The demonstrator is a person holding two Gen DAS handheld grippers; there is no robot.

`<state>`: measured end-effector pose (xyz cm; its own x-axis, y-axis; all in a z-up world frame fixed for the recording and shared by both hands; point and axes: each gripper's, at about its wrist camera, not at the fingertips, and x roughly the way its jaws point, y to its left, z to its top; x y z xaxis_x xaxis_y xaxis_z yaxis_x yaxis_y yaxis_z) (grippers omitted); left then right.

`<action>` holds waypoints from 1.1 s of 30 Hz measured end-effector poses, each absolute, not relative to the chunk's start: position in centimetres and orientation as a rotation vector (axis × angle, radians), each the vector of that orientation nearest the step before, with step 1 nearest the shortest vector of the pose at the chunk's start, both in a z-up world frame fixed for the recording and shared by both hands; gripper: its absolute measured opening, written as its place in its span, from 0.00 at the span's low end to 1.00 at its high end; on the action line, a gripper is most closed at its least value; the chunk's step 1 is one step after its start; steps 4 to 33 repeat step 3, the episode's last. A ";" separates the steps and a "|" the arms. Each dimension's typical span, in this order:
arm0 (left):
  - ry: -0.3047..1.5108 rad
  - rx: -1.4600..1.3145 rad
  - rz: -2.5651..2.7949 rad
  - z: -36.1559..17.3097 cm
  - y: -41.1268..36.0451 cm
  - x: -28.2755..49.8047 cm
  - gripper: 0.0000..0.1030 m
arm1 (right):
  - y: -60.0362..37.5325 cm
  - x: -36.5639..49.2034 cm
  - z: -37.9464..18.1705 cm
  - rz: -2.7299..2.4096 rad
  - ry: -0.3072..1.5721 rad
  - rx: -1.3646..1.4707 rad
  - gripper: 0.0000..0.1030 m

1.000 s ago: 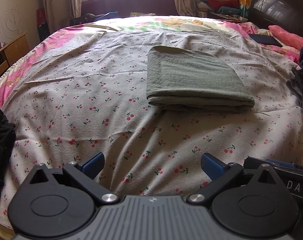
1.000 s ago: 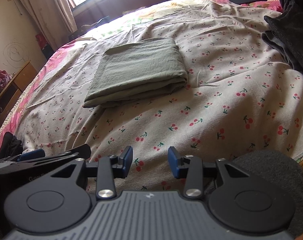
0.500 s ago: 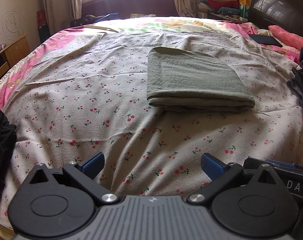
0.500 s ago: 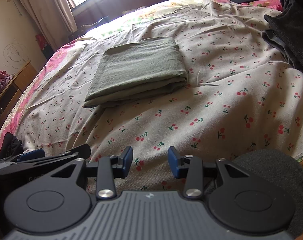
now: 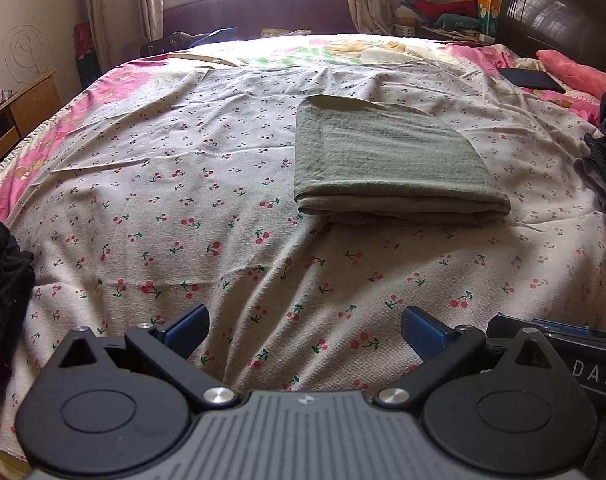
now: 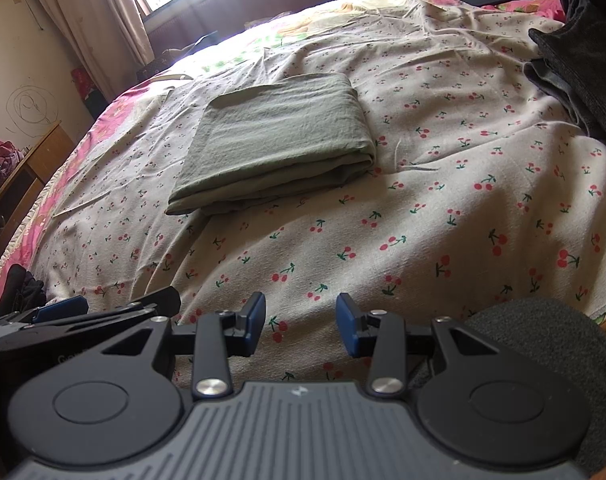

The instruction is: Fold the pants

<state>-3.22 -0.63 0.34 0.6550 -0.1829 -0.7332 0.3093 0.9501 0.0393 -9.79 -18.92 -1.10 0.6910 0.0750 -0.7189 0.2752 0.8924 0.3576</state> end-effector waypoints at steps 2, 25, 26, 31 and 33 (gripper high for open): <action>0.807 0.167 -0.284 0.4 -0.6 -3.3 1.00 | -18.9 -9.8 -1.1 -0.116 0.808 0.467 0.39; 0.803 0.169 -0.285 0.3 -0.7 -3.4 1.00 | -18.9 -9.8 -1.1 -0.116 0.807 0.467 0.39; 0.803 0.169 -0.285 0.3 -0.7 -3.4 1.00 | -18.9 -9.8 -1.1 -0.116 0.807 0.467 0.39; 0.803 0.169 -0.285 0.3 -0.7 -3.4 1.00 | -18.9 -9.8 -1.1 -0.116 0.807 0.467 0.39; 0.803 0.169 -0.285 0.3 -0.7 -3.4 1.00 | -18.9 -9.8 -1.1 -0.116 0.807 0.467 0.39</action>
